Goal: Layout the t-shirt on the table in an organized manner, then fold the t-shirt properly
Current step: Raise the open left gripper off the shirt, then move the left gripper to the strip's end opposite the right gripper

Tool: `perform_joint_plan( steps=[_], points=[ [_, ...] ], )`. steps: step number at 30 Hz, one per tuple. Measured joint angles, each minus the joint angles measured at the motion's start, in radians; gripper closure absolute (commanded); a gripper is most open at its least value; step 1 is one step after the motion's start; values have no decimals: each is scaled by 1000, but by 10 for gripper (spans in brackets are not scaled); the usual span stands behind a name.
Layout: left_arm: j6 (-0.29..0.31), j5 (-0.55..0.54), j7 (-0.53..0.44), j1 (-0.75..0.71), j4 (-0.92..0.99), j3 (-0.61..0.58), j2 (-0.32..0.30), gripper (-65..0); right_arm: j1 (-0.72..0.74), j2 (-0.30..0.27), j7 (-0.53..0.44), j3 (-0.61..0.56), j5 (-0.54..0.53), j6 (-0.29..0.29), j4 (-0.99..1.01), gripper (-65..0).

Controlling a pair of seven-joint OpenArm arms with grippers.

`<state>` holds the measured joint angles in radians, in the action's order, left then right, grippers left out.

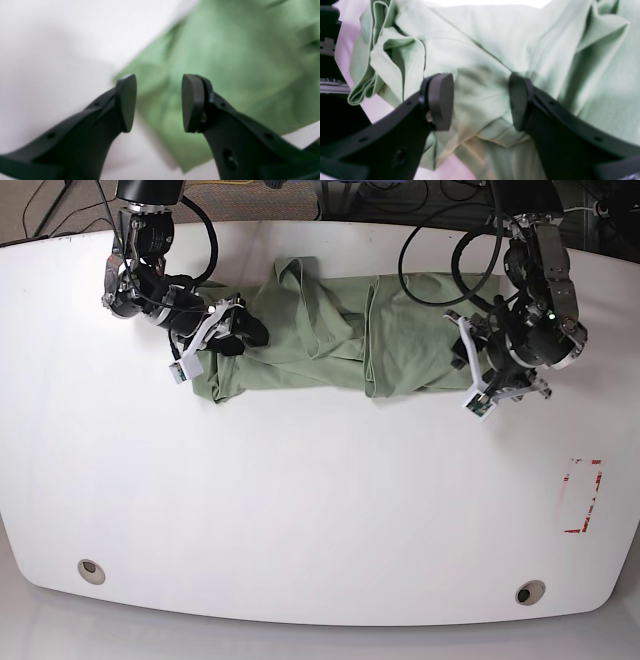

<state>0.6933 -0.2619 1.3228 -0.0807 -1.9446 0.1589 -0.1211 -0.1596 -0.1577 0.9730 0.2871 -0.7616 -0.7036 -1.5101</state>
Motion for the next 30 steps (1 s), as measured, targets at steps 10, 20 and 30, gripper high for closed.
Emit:
perform_joint_plan(
  steps=[10, 20, 30],
  points=[
    [4, -18, -106, -66, 19, -38, -41, -83, 1, 0, 0, 0, 0, 0, 0, -335],
    [4, 86, -112, -76, 64, 29, -37, -81, 6, 0, 7, 0, 0, 0, 0, -335],
    [3, 108, -145, -72, 202, 141, -82, -81, 6, 0, 7, 0, 2, 0, -1, -336]
  ],
)
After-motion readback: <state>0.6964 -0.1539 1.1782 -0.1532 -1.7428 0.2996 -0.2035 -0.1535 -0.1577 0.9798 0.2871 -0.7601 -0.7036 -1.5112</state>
